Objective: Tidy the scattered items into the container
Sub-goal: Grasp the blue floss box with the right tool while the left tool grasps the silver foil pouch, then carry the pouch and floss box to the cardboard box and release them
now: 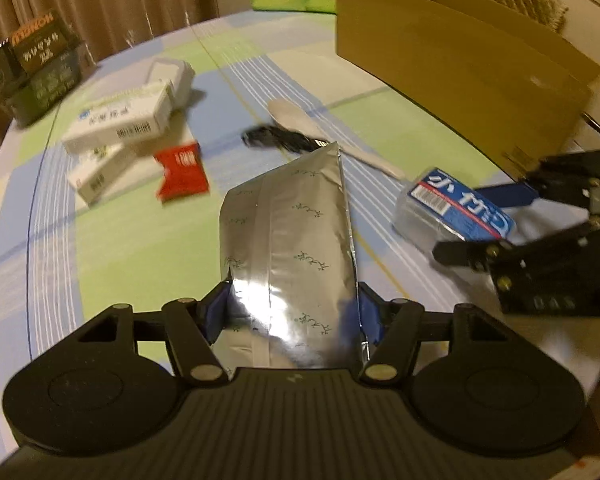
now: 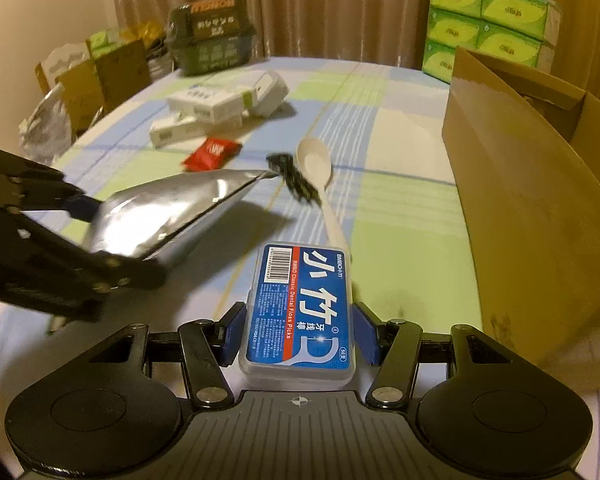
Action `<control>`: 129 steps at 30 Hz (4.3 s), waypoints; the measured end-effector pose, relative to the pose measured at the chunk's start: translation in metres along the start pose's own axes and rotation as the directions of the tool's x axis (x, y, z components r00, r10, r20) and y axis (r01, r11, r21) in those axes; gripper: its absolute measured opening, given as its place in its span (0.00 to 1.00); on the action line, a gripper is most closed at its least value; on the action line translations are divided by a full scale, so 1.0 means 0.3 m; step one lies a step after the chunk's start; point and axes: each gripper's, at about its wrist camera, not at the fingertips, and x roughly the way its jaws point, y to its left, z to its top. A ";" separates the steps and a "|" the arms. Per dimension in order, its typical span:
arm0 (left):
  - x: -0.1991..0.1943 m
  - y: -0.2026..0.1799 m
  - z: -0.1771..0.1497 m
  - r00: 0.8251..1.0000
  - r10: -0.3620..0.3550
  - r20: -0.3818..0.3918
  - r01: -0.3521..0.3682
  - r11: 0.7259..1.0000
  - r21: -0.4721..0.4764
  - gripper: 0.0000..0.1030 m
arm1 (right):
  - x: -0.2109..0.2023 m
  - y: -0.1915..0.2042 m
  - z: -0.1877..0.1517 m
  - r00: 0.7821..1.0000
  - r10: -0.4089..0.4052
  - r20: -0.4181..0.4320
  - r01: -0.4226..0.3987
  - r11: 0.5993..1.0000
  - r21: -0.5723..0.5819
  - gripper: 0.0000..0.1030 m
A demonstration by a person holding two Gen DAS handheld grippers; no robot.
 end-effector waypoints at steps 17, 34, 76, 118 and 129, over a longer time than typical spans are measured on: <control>0.054 0.042 0.054 0.997 -0.032 -0.068 0.028 0.998 -0.055 0.78 | 0.006 0.004 -0.024 1.000 -0.009 -0.023 0.008 1.000 -0.026 0.75; 0.025 0.039 0.024 0.988 -0.072 -0.135 0.061 0.994 -0.090 0.54 | -0.035 -0.001 -0.009 1.000 -0.007 -0.026 0.007 1.000 -0.001 0.52; -0.312 -0.359 0.236 0.989 -0.116 0.093 0.123 0.990 -0.069 0.54 | -0.625 -0.218 0.022 0.949 -0.210 0.233 0.178 0.972 0.154 0.52; 0.158 -0.548 0.830 0.941 -0.280 0.190 0.322 0.913 -0.251 0.64 | -0.397 -0.786 0.220 0.924 -0.328 0.198 0.259 0.916 0.308 0.52; 0.068 -0.476 0.740 0.949 -0.198 0.246 0.260 0.933 -0.250 0.70 | -0.385 -0.776 0.218 0.927 -0.319 0.198 0.250 0.917 0.312 0.52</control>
